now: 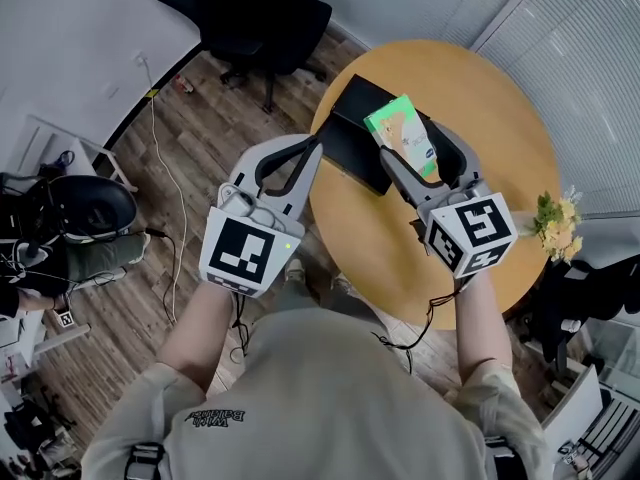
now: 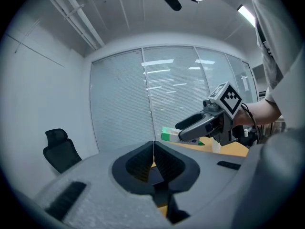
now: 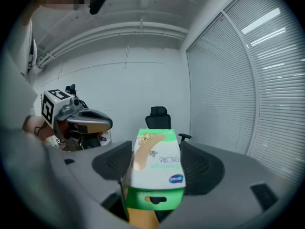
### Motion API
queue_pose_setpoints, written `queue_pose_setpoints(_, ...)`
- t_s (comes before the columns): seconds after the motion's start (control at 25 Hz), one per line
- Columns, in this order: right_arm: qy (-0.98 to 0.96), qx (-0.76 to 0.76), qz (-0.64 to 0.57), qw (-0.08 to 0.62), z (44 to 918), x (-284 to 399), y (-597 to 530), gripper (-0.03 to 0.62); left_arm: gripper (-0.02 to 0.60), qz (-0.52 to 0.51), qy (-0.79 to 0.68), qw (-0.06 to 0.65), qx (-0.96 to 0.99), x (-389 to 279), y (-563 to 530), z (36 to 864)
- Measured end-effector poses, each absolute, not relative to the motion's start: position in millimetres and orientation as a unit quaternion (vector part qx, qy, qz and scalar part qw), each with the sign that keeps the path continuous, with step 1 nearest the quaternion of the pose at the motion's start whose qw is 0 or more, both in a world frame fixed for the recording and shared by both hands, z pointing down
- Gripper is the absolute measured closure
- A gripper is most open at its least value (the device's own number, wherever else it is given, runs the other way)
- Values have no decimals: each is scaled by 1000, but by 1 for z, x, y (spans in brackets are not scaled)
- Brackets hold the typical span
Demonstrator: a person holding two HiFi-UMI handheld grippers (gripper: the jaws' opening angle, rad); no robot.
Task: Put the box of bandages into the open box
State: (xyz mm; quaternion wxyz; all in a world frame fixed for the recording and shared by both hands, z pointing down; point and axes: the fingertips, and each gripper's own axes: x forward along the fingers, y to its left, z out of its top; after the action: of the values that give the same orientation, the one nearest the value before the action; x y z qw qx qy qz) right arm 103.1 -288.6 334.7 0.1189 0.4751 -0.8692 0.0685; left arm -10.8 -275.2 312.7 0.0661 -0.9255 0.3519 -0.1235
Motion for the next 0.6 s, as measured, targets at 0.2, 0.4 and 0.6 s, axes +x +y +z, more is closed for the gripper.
queue_pose_setpoints(0.2,-869,463,83,153,374,97,-309,261,558,-139,342,52,-928,-7,-288,332)
queue_pose_setpoints(0.4,-869,449,100,184,413,91,-322,261,558,-157,338,32,-927,-7,-302,357)
queue_pose_setpoints(0.6,-866,438,129,202,452,86,-334,261,558,-171,334,-7,-927,-7,-314,386)
